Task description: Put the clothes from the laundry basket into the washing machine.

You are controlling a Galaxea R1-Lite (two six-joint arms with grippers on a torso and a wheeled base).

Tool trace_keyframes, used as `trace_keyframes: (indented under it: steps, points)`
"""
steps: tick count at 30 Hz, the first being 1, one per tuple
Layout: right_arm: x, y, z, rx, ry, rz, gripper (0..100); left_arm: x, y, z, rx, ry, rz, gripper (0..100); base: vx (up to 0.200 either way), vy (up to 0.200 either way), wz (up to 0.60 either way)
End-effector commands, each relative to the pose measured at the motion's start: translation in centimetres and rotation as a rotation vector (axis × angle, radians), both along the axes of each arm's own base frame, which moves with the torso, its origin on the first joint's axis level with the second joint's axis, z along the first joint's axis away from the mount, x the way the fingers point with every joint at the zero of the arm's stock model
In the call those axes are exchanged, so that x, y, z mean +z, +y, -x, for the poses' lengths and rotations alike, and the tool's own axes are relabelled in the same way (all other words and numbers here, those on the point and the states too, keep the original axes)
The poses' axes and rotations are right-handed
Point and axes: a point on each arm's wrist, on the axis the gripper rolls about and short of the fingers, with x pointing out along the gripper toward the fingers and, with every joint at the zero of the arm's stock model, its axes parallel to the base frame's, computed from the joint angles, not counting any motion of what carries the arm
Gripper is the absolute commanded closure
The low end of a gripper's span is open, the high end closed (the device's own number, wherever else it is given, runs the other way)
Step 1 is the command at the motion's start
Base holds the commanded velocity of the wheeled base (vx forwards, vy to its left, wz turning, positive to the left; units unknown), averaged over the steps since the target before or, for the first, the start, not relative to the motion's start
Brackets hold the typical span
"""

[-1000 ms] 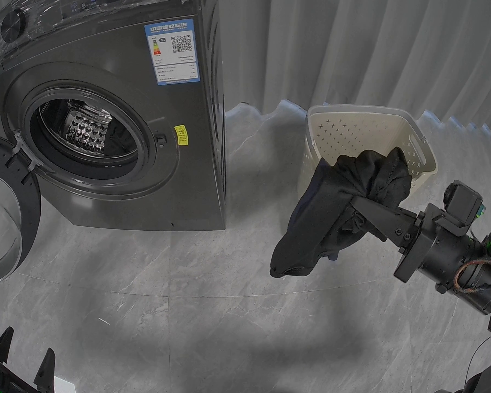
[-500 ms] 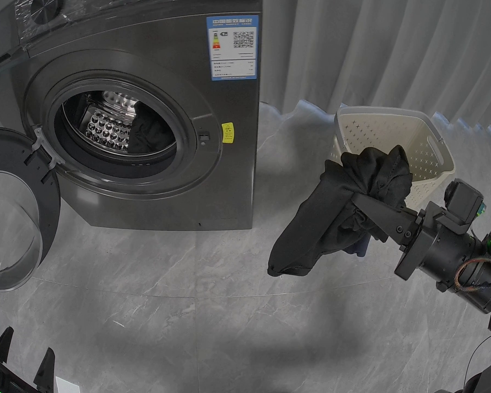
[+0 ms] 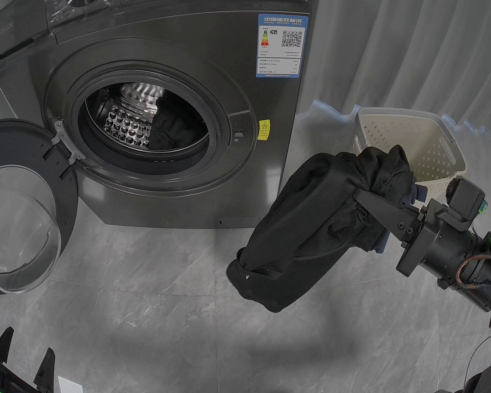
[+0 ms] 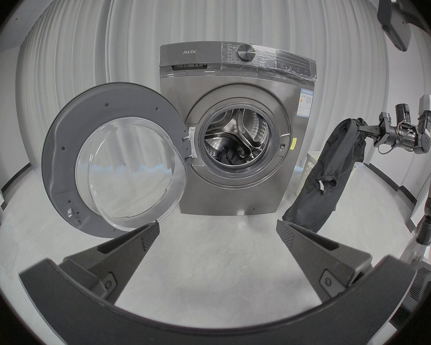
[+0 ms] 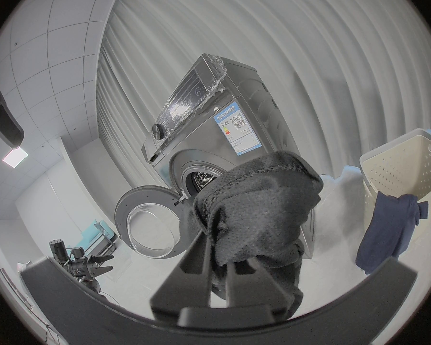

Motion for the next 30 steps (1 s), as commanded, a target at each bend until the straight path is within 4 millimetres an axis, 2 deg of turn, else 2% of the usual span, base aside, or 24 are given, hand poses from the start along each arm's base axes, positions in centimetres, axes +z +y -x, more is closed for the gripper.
trace_keyframes:
  steps: [1,7,11,15,19,30]
  points:
    - [-0.1,-0.1,-0.1,-0.009,0.002,0.001,100,-0.3,0.0,-0.1,0.002,0.012,0.002,0,-0.2,0.0,0.0]
    - [0.0,-0.3,-0.3,-0.018,0.0,-0.002,100,-0.3,0.0,-0.1,0.002,0.011,0.002,0,0.0,0.0,0.0]
    - [0.5,-0.7,-0.5,-0.035,-0.004,-0.024,100,-0.3,0.0,-0.1,0.002,0.009,0.003,0,0.0,0.2,0.0]
    - [0.4,-0.5,-0.7,-0.036,0.008,-0.03,100,-0.3,0.0,-0.1,0.002,0.011,0.005,0,0.0,0.2,0.0]
    - [1.1,-0.1,-0.6,-0.036,-0.007,-0.052,100,-0.3,0.0,-0.1,0.002,0.011,0.005,0,0.0,0.2,0.0]
    - [0.3,0.7,-1.2,-0.021,0.03,-0.035,100,-0.3,0.0,-0.1,0.003,0.009,0.008,0,0.0,0.2,0.0]
